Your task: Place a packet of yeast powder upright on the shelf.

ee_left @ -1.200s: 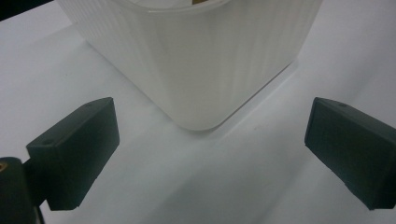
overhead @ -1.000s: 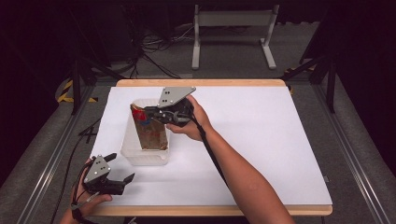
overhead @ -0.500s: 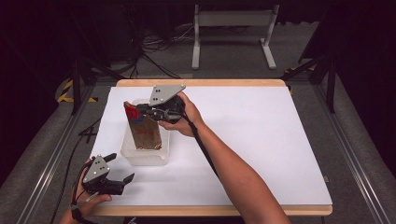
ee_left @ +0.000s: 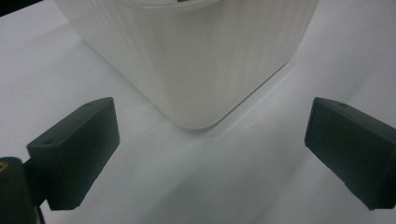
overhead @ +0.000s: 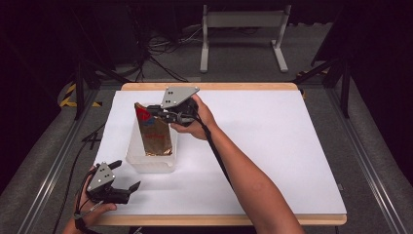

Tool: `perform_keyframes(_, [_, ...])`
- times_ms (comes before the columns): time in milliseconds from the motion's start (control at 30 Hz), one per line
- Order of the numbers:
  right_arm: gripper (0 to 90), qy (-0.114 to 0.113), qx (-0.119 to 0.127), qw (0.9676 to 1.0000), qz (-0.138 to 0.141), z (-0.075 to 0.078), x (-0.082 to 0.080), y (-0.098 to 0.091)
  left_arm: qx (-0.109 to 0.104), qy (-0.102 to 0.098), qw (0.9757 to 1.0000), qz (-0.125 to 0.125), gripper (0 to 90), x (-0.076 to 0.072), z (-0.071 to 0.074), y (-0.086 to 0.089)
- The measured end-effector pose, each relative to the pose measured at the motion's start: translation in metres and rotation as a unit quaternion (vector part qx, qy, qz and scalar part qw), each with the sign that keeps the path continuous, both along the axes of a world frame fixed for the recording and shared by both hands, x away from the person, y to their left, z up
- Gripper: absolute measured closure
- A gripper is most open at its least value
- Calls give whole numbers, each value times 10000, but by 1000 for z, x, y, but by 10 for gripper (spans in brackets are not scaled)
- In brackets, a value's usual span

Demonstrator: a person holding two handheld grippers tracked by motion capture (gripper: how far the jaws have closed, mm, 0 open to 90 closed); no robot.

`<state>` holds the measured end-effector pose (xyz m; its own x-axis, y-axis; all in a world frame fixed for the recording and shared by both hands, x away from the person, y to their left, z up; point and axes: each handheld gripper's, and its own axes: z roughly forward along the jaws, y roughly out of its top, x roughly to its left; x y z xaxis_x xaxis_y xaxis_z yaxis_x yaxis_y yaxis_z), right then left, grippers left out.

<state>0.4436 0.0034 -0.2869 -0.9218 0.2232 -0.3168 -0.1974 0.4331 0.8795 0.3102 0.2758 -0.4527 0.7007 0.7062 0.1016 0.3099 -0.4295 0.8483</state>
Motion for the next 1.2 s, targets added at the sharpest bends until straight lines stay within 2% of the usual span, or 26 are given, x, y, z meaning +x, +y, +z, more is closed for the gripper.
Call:
perform_keyframes(100, [870,-13,-21,10000,49,-5,-1,1,-17,2,10000,-6,40,0,0,1])
perform_keyframes(200, [864,86,161,9990,406,-9,-5,0,-15,-7,10000,-10,40,0,0,1])
perform_keyframes(267, [864,96,125,9986,510,-9,-6,0,-8,-9,10000,-10,40,0,0,1])
perform_keyframes(300, [866,80,-33,9981,606,-10,-8,2,-1,-6,10000,-11,40,0,0,1])
perform_keyframes(333, [866,-46,-281,9980,563,-14,-11,6,-11,-11,10000,-6,40,0,0,1])
perform_keyframes(367, [865,-93,-399,9976,557,-19,-14,9,-18,-23,10000,-1,40,0,1,1])
perform_keyframes(433, [863,64,-291,9977,611,-29,-16,9,-40,-20,10000,10,40,0,1,1])
perform_keyframes(567, [863,127,-258,9981,554,-37,-15,7,-4,-7,10000,-4,40,0,0,0])
perform_keyframes(600, [863,188,-179,9981,553,-40,-15,4,-11,-4,10000,-1,40,0,0,0])
perform_keyframes(967, [860,300,-85,9982,516,-44,-20,-7,10,4,10000,6,40,1,1,0])
perform_keyframes(1200, [854,342,-46,9986,399,-48,-21,-13,-5,10,10000,27,40,1,1,-1])
